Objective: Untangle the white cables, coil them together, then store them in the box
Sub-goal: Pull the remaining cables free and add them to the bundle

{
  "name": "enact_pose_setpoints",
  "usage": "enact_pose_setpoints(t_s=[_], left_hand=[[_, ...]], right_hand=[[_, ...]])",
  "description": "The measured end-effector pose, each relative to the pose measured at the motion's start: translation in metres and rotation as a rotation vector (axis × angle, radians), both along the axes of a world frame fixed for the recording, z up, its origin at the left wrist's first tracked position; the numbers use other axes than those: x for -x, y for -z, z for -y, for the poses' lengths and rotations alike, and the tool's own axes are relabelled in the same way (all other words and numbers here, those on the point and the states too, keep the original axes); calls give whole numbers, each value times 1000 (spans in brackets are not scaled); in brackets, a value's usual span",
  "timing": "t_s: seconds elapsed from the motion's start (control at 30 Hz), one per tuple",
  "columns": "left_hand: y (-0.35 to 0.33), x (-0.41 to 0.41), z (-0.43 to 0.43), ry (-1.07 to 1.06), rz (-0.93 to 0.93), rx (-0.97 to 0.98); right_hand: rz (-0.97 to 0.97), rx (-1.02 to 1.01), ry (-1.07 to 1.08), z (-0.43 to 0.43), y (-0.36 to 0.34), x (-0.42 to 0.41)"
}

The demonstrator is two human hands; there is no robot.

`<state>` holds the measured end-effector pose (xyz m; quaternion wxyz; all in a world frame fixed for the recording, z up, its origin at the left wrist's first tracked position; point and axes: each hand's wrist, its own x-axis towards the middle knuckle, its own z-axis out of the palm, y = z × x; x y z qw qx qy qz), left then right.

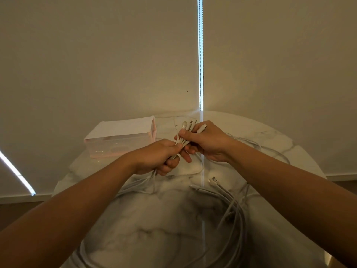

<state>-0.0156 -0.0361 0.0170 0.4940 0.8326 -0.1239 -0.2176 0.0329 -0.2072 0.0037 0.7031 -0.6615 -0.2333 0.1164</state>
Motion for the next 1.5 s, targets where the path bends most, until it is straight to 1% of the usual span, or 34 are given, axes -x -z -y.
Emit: enact_pose_setpoints(t_s=[0.03, 0.17, 0.27, 0.33, 0.4, 0.47, 0.53, 0.63, 0.7, 0.8, 0.83, 0.93, 1.0, 1.1, 1.23, 1.33, 1.37, 1.4, 1.43, 1.5], left_hand=[[1, 0, 1, -13, 22, -9], [4, 3, 7, -22, 142, -158], [9, 5, 11, -19, 206, -203], [14, 6, 11, -41, 196, -118], [20, 6, 9, -78, 119, 40], [22, 6, 5, -113, 59, 155], [22, 5, 2, -131, 66, 182], [22, 3, 0, -115, 103, 148], [18, 2, -1, -67, 119, 118], [9, -1, -1, 1, 176, -23], [8, -2, -1, 21, 131, 4], [9, -4, 0, 53, -64, 212], [12, -8, 0, 33, -138, 272], [12, -14, 0, 46, -221, 343], [15, -15, -1, 101, -343, 463], [16, -19, -3, 74, -334, 456], [16, -22, -5, 31, -324, 447], [17, -24, -7, -21, -314, 452], [18, -27, -9, -81, -305, 470], [21, -31, -12, -204, -283, 529]], right_hand=[[-1, 9, -18, 1, -1, 0], [-11, 62, -13, 0, -4, 1], [59, 117, 49, 0, -3, 2], [73, 122, 89, -1, -3, 2], [70, 117, 106, -1, -4, 3], [86, 139, 116, 1, -7, 3], [111, 168, 125, 4, -8, 2], [76, 136, 129, 6, -5, 0], [60, 101, 125, 6, -2, 0], [91, 105, 101, 3, -1, 1], [101, 113, 99, 4, -1, 1], [124, 135, 72, 8, -5, -1], [141, 132, 48, 13, -6, -3], [165, 105, 43, 16, -7, -6], [175, 147, 6, 16, -9, -6], [95, 153, -29, 23, -13, -10], [50, 176, 1, 30, -14, -16], [43, 240, 56, 40, -14, -22], [91, 357, 125, 50, -9, -30], [326, 701, 196, 67, 7, -42]])
